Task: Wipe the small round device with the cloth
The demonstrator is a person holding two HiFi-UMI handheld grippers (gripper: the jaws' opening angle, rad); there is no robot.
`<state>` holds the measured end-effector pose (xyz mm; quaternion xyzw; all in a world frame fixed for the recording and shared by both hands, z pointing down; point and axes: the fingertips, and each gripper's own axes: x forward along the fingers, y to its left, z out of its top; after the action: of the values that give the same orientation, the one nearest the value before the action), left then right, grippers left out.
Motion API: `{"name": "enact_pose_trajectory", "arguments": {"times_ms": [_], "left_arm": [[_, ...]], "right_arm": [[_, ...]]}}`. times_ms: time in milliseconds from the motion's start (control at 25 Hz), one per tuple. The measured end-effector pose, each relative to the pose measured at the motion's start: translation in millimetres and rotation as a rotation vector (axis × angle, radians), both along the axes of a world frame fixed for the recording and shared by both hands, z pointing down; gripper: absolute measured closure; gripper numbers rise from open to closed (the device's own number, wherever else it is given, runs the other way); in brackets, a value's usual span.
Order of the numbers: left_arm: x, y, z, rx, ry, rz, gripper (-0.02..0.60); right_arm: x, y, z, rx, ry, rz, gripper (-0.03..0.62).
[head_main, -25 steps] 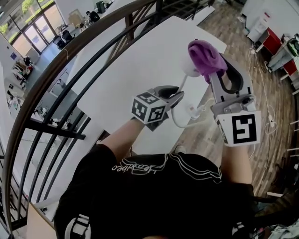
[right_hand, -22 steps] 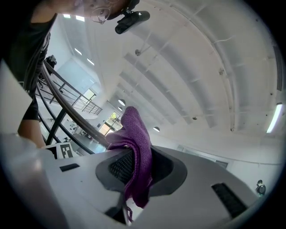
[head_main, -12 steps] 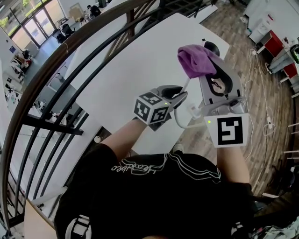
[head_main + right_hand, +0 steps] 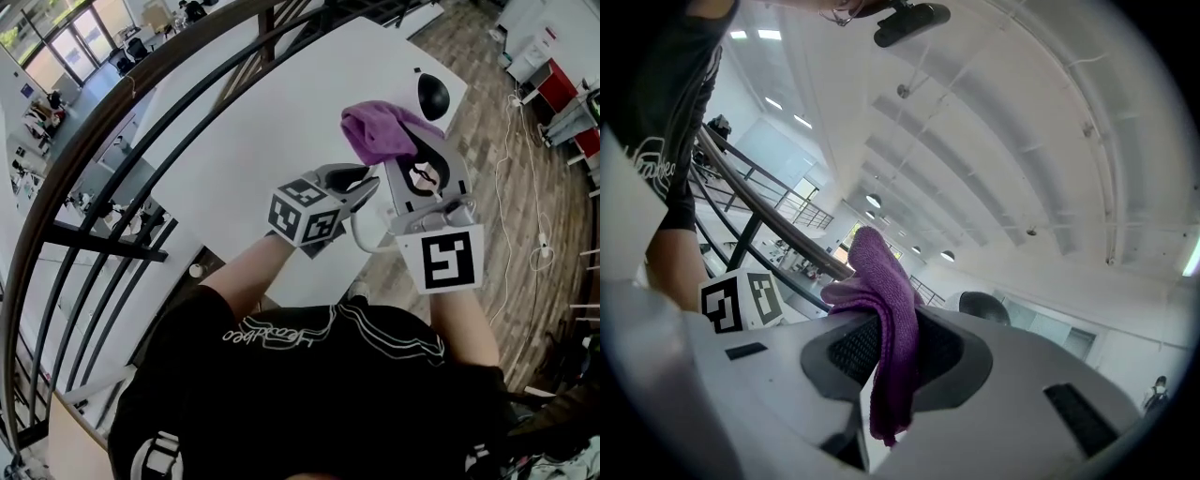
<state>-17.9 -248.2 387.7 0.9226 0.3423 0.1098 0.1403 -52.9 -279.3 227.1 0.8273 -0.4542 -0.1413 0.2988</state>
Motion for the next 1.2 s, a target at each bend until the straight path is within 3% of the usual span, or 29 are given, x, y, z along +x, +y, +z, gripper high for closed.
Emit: {"name": "enact_pose_trajectory", "arguments": {"times_ms": [440,720,960,1120,1200], "left_arm": [[-1,-1,-1,-0.002,0.041,-0.014,0.499],[-14,-18,-15,-0.033,0.098,-0.089,0.465],[-82,-48,-47,-0.009,0.134,-0.196,0.474],[-134,-45,-85,0.008,0.177,-0.282,0.565],[-160,-29,-100,0.004,0.188,-0.325,0.572]], "right_arm": [[0,5,45,-0.014,-0.219,-0.041,0.528],[-8,20,43,0.101,-0.389,-0.098,0.528],[-39,35,32,0.168,-0.499,-0.237,0.528],[-60,55,27,0.208,-0.563,-0.351,0.527],[-72,75,27,0.229,-0.602,-0.404,0.527]]}}
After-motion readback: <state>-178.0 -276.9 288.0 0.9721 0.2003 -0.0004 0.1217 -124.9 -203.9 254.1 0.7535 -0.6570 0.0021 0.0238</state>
